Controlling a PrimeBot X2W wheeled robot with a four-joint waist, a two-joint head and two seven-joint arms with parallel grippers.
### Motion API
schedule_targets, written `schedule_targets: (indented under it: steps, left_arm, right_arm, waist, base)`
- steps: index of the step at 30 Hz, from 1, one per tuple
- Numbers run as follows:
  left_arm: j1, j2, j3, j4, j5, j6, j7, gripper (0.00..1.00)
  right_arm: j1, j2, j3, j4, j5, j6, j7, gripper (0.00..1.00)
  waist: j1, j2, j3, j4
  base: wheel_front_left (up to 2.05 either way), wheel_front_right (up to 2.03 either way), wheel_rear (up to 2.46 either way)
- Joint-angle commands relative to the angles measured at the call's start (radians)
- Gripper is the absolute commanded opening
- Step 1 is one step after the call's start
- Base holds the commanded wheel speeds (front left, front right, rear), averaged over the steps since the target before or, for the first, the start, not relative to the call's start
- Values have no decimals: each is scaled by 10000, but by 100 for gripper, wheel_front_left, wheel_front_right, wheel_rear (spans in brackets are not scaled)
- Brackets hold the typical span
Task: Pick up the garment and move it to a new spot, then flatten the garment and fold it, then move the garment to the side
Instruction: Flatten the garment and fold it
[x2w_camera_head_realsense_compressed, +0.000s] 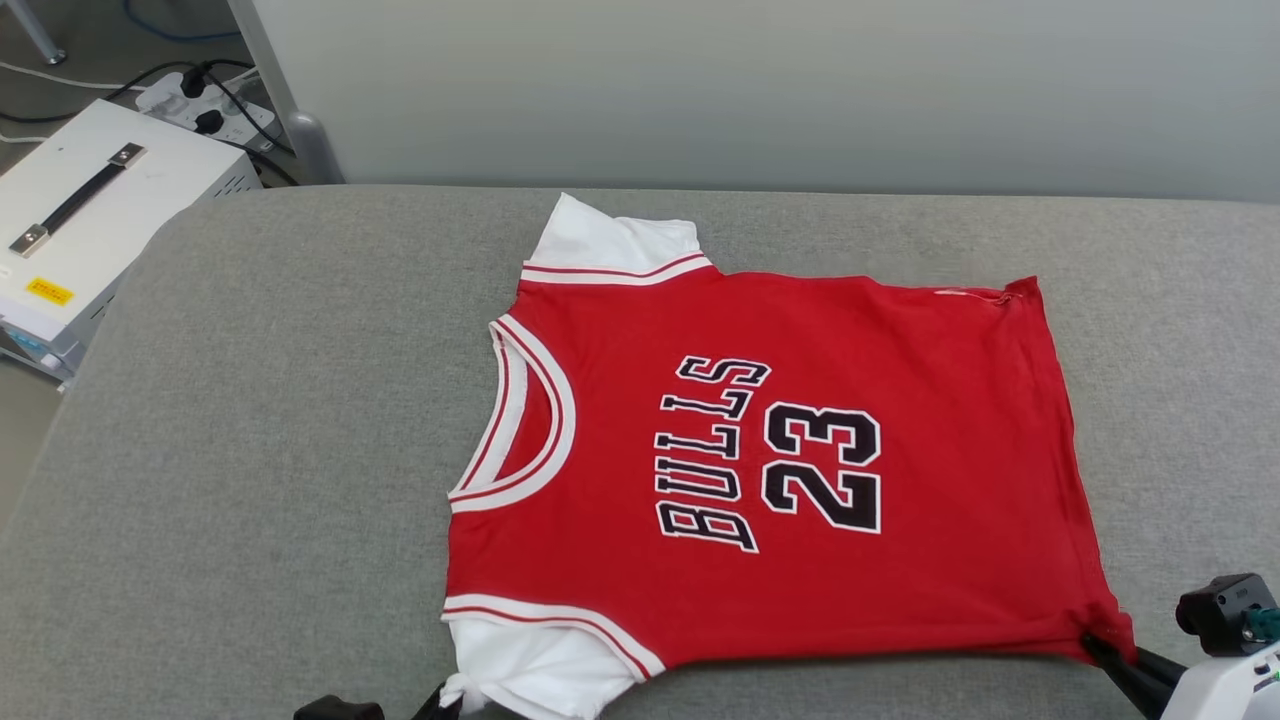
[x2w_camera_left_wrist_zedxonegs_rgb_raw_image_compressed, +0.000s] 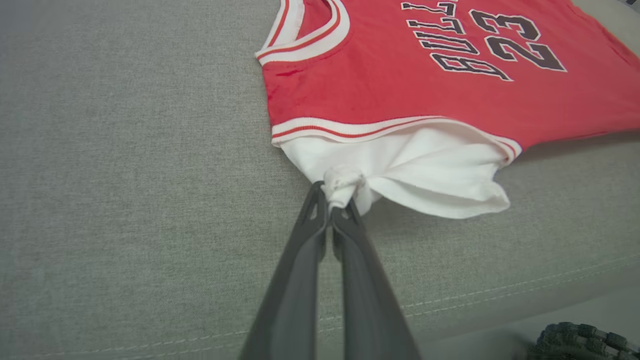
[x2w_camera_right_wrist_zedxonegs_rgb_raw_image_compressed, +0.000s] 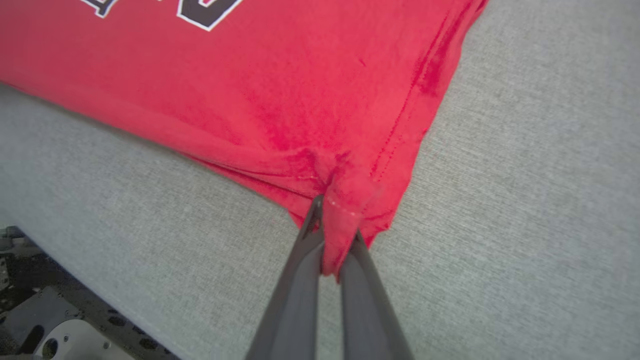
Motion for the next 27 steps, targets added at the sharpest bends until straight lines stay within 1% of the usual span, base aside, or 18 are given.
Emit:
schedule_targets:
  steps: [1,4,7,13,15,22,27]
  left_arm:
    - [166,107,13,-68,-88,52,25,0]
    - [-41,157,-5,-105,35,23,42,0]
    - [-549,201,-26,-8,233,-143,75,0]
    - [-1963,220,-21,467,602,-738,64,0]
    - [-2787,200,51,803,746,-1034,39,0]
    - [-4744,-49,66,1835,1082,-1695,60,0]
    - [-5749,-275,63,2870,1153,-2126,-69,0]
  right_arm:
    - [277,19,-226,-135,-167,-9,155,0]
    - [656,185,-839,-477,-436,-9,482,0]
    - [854,397,-1417,-781,-654,-9,736,0]
    - [775,709,-2518,-1533,-1106,-9,1254,0]
    - [561,933,-2932,-1807,-1244,-9,1538,0]
    - [-182,1484,-3363,-1826,-1397,-9,1975,0]
    - [-896,1651,-3379,-1591,-1375,-9,2137,0]
  waist:
    - [1,36,24,4]
    - [1,36,93,26]
    - [1,36,189,53]
    - [1,36,490,-81]
    - [1,36,745,-209]
    - [1,36,1451,-425]
    - [1,36,1967,-565]
  base:
    - [0,0,0]
    - [0,0,0]
    - [0,0,0]
    - [0,0,0]
    - [0,0,0]
    - [0,0,0]
    - [0,0,0]
